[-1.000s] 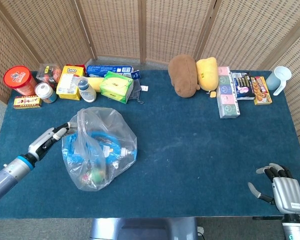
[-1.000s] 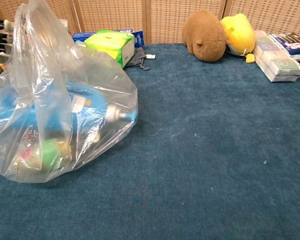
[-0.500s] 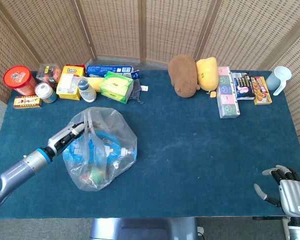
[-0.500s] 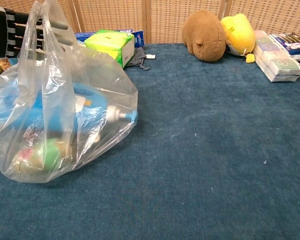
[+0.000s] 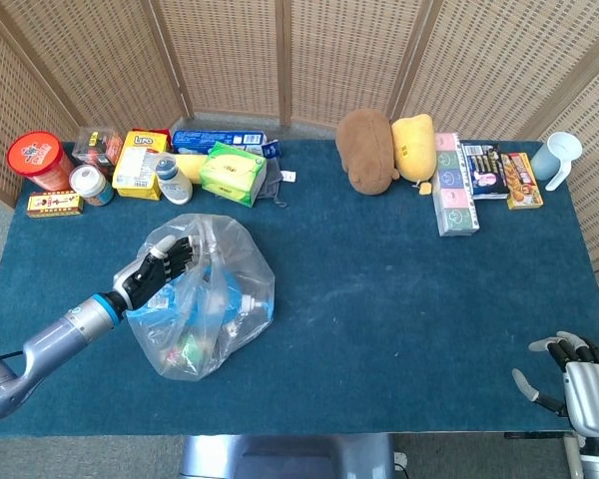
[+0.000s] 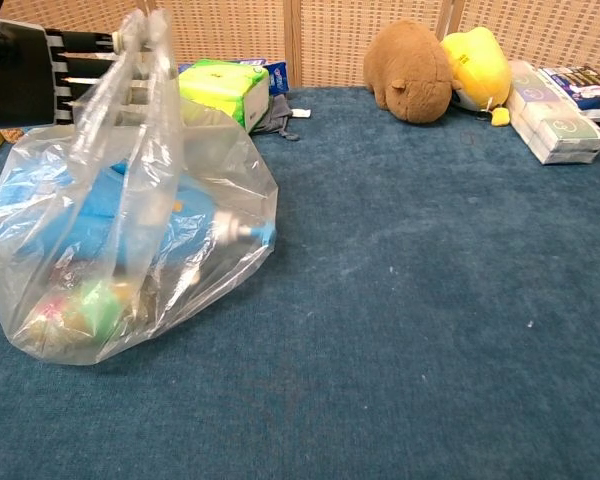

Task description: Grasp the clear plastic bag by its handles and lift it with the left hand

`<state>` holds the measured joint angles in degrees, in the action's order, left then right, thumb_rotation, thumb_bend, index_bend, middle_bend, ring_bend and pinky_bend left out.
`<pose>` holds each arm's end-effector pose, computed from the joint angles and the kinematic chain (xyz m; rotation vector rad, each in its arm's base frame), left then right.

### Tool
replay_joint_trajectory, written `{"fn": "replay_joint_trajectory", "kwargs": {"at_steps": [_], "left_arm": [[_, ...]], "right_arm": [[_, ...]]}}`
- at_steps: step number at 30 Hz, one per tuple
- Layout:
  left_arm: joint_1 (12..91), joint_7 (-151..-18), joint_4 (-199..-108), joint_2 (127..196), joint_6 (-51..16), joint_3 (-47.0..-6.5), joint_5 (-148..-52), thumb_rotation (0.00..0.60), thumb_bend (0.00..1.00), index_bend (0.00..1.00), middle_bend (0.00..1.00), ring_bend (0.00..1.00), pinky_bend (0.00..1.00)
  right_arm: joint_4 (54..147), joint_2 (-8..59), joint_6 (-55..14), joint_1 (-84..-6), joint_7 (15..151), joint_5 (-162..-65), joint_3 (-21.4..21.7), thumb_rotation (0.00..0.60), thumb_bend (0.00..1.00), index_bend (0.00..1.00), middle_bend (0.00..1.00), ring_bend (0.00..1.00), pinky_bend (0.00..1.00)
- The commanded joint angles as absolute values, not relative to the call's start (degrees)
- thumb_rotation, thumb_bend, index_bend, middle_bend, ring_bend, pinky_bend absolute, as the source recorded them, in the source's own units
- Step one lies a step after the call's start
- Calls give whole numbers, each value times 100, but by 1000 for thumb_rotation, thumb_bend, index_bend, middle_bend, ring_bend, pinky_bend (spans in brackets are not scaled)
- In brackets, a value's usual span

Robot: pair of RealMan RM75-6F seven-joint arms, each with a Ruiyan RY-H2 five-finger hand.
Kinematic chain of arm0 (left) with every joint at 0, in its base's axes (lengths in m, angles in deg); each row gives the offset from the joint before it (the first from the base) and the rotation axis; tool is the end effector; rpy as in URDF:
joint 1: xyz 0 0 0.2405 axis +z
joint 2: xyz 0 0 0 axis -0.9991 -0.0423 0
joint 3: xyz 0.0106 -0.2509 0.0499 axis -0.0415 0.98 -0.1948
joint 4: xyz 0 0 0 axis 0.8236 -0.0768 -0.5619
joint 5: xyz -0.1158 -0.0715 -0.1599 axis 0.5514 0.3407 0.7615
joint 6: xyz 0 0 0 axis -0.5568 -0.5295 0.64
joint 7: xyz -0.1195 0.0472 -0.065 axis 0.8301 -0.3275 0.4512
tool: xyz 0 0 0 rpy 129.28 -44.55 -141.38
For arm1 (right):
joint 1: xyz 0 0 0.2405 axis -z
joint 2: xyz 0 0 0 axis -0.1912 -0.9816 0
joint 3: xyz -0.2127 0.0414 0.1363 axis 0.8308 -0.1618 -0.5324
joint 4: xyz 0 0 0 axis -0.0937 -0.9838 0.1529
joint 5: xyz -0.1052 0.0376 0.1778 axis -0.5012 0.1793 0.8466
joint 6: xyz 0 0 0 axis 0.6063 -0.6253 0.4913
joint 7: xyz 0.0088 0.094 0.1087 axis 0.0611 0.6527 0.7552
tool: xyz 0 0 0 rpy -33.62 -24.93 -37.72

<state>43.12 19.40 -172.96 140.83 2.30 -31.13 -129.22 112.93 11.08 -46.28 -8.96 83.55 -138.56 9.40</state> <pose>-0.1708 0.3368 0.0841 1.0224 2.5952 1.3794 -0.3353 -0.1356 0.1456 1.3081 -0.9398 0.8763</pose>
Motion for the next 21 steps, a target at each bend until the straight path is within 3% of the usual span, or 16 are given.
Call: {"fn": "replay_joint_trajectory", "kwargs": {"at_steps": [1,13,21], "left_arm": [[4244,2306,-17185,14244,225,-3067,-12778,0,257,170,220,122,176],[3964,2687,-17044,14419,594,-3024,-12579,0,256,170,220,122,169],[3857,2638,-17191,14628,901,-2634,-11852,0,256,170,220,122,167]], "right_arm": [[11301,1100,-4648,-883,8353,-13859,937,96,328,385,382,236,184],[11323,1078,-4658,-856,8338,-13845,924,95,329,385,383,236,184],[11331,1069,-4672,-854,8358,-13879,919,90,328,385,382,237,184]]}}
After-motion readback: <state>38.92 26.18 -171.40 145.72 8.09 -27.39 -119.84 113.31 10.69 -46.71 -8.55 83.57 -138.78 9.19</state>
